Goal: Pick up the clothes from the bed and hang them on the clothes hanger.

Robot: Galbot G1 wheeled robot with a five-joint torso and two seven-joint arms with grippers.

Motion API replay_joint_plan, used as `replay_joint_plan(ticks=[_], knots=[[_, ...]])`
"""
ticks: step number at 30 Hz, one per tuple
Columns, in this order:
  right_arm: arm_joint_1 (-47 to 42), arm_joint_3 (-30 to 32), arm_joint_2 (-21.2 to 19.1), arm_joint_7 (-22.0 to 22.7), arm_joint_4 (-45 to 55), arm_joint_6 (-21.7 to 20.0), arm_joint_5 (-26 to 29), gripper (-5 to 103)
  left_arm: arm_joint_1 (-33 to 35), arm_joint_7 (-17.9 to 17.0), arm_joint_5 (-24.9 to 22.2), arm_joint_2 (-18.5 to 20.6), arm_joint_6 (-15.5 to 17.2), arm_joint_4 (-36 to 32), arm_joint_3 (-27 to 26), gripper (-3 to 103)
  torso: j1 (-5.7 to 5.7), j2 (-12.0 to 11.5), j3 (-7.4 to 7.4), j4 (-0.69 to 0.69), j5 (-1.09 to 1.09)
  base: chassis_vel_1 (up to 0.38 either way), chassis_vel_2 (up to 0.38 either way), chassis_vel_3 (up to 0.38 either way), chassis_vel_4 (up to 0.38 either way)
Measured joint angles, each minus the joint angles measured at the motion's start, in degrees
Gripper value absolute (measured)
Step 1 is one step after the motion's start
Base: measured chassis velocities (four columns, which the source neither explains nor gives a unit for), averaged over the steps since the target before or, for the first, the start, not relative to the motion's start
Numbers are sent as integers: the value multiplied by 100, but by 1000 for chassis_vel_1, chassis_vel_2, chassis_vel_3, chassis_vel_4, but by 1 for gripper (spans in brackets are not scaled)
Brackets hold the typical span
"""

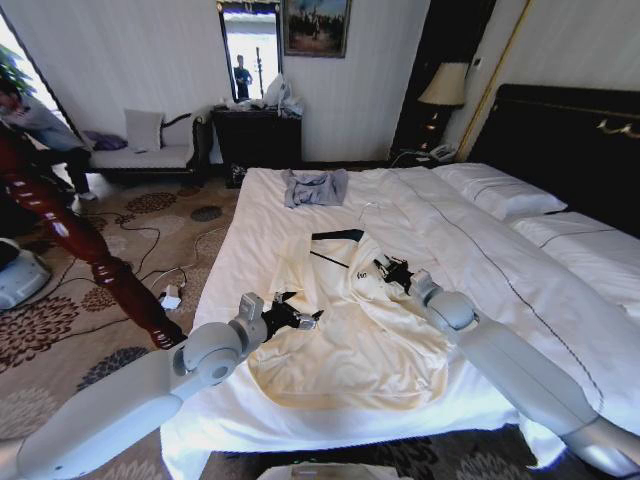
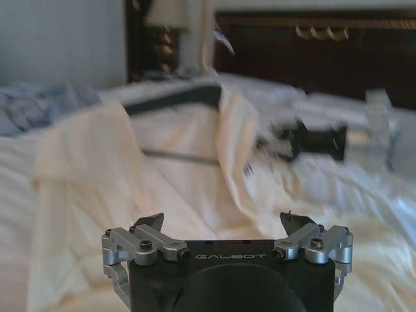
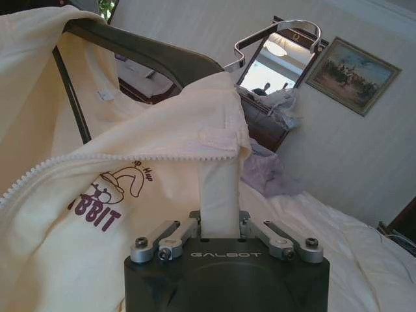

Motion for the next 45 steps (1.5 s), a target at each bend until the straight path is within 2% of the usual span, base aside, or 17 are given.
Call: replay_joint_plan(ticks=[3, 6, 8, 13, 14, 17, 19, 21, 25, 29, 35, 37, 39, 41, 44, 45], knots=[[-43, -2, -4, -3, 94, 0, -14, 18, -136, -290, -66, -279, -221, 324, -71, 100, 0, 0, 1, 0, -2, 0, 0, 0, 0], [-52, -10, -16, -9, 139, -2, -24, 18, -222, -361, -157, -427, -264, 438, -73, 100, 1, -1, 1, 0, -2, 0, 0, 0, 0], [-63, -37, -35, -15, 219, -8, -75, 18, -334, -507, -289, -673, -317, 564, -54, 100, 1, 0, 0, -2, 0, 0, 0, 0, 0], [-67, -64, -37, -19, 256, -15, -115, 18, -381, -728, -270, -1038, -407, 840, -8, 101, 0, 0, 0, -1, -1, 0, 0, 0, 0], [-56, -76, -39, -22, 261, -17, -117, 18, -409, -768, -223, -1141, -426, 949, 7, 98, 0, -1, 1, -1, -2, 0, 0, 0, 0], [-21, -108, -40, -23, 266, -25, -117, 18, -431, -802, -167, -1225, -442, 1038, 13, 98, 1, -1, 1, -1, -2, 0, 0, 0, 0], [11, -145, -40, -23, 283, -46, -117, 18, -454, -892, -90, -1312, -452, 1135, 10, 88, 1, -1, 0, -1, -1, 0, 0, 0, 0], [12, -153, -40, -23, 284, -51, -117, 18, -463, -936, -55, -1336, -456, 1165, 10, 86, 0, -1, 1, -1, -1, 0, 0, 0, 0], [3, -182, -40, -23, 285, -58, -150, 18, -489, -1130, 106, -1424, -454, 1290, 6, 84, 0, 0, 1, 0, -1, 0, 0, 0, 0], [-4, -199, -42, -25, 301, -62, -172, 18, -553, -1335, 201, -1552, -384, 1443, 23, 78, 1, 0, 0, -1, -1, 0, 0, 0, 0], [3, -206, -45, -28, 333, -66, -174, 18, -610, -1486, 215, -1712, -300, 1591, 56, 77, 1, 0, 1, -1, -1, 0, 0, 0, 0], [3, -206, -55, -28, 347, -70, -175, 18, -618, -1518, 234, -1751, -277, 1643, 65, 71, 1, -1, 1, -1, -1, 0, 0, 0, 0], [3, -207, -66, -30, 366, -73, -175, 18, -618, -1529, 288, -1783, -277, 1714, 65, 59, 1, -1, 1, -1, -1, 0, 0, 0, 0], [2, -209, -70, -32, 376, -73, -176, 18, -618, -1531, 305, -1793, -282, 1744, 59, 59, 0, -1, 0, -1, -1, 0, 0, 0, 0], [2, -244, -73, -43, 416, -74, -183, 18, -647, -1531, 379, -1818, -304, 1829, 68, 43, 1, -1, 1, -1, -1, 0, 0, 0, 0], [2, -244, -73, -43, 416, -74, -183, 18, -647, -1531, 379, -1818, -304, 1829, 68, 43, 1, -1, 1, -1, -1, 0, 0, 0, 0]])
